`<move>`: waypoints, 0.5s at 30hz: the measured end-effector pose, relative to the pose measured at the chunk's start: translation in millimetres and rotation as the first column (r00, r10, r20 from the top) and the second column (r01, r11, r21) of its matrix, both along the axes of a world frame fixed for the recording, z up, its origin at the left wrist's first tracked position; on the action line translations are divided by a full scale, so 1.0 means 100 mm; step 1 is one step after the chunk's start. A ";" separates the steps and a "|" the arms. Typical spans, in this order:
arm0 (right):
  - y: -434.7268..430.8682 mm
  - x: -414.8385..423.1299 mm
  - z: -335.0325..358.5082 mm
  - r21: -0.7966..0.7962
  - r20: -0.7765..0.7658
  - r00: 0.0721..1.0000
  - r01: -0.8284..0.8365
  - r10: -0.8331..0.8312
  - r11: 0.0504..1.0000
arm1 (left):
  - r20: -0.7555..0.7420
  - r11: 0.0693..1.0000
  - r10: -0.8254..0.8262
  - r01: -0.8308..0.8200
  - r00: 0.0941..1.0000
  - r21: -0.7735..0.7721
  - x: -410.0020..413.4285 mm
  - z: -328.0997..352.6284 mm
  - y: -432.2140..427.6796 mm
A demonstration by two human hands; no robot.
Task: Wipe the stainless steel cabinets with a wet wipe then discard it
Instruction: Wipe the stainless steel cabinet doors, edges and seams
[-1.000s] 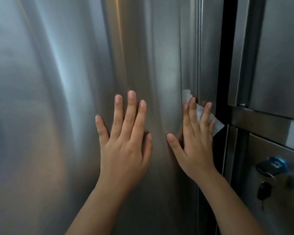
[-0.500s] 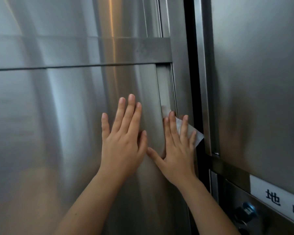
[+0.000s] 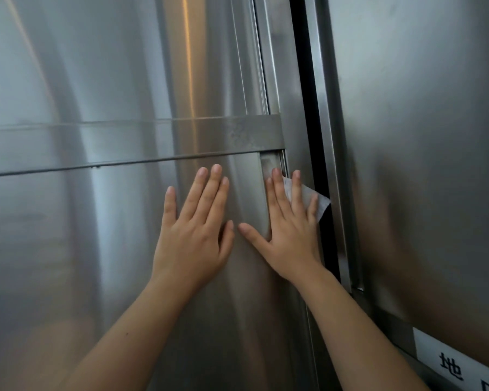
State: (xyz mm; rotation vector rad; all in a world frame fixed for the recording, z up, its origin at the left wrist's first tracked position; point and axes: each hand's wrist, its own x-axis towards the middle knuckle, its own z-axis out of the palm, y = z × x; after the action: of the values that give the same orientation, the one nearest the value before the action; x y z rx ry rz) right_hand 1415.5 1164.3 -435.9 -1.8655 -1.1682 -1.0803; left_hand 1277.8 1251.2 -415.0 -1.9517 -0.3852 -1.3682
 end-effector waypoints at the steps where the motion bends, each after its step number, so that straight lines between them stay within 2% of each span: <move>1: -0.01 0.00 0.00 0.005 0.009 1.000 -0.005 0.005 1.000 | -0.003 1.000 0.006 -0.006 1.000 0.005 0.00 0.00 0.00; 15: -0.04 0.04 -0.03 0.061 0.070 0.995 -0.075 0.071 0.995 | 0.015 1.000 0.025 -0.025 1.000 0.017 0.02 -0.01 0.00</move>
State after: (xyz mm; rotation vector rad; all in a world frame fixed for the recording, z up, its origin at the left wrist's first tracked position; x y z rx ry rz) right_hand 1419.7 1160.7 -439.2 -1.7361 -1.2165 -1.1345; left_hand 1279.4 1251.1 -416.2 -1.9177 -0.4026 -1.3670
